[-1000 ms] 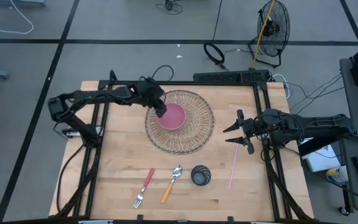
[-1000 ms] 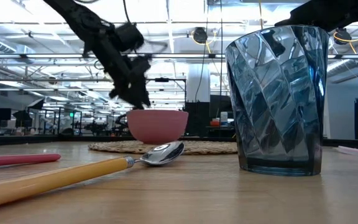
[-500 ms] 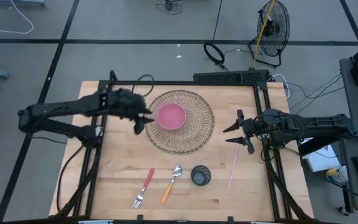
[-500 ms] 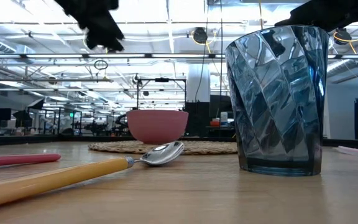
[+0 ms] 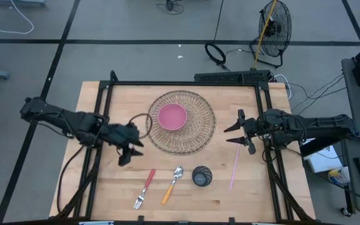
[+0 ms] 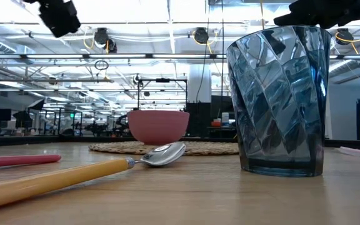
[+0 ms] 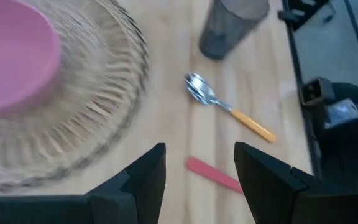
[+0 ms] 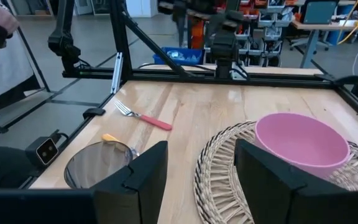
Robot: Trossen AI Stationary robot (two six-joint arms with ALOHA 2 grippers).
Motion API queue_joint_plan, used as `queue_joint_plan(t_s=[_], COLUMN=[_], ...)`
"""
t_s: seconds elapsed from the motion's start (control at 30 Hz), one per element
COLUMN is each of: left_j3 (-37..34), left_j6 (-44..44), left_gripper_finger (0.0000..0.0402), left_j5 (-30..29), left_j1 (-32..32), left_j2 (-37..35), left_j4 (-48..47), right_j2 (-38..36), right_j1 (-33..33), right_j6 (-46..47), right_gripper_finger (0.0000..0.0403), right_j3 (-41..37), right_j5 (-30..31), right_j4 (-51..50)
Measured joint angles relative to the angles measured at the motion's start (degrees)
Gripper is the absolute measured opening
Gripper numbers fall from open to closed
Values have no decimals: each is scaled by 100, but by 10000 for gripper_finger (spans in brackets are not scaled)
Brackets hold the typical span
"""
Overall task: Pick & Place Utensil
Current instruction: Put the red fork into the pink bowl on the woven mat
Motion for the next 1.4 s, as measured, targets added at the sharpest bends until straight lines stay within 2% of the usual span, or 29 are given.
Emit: queue_joint_plan(t_s=[0.23,0.4,0.6,0.83,1.03,1.27,1.4], left_j3=[-35,-35,-35,-35,-35,-32,-32], left_j6=[-870,-1182,-1435,-2217,-3003,-2706,-3301], left_gripper_finger=[195,195,195,195,195,195,195], left_j5=[67,-20,-705,-1372,-1882,-1462,-955], left_j1=[-596,-986,-1503,-2128,-2414,-2483,-2333], left_j2=[423,745,967,1206,1616,2423,2704], left_j4=[-1,-9,-53,-49,-23,386,681], right_j2=[222,442,910,967,964,967,967], right_j1=[2,8,269,534,560,560,560], right_j6=[13,-5,-232,-674,-723,-594,-587], right_gripper_finger=[176,176,176,176,176,176,176], right_j3=[0,0,0,2,2,2,2], right_j5=[-4,-22,-756,-413,-422,-428,-428], right_j4=[382,627,1848,1915,1798,1273,1146])
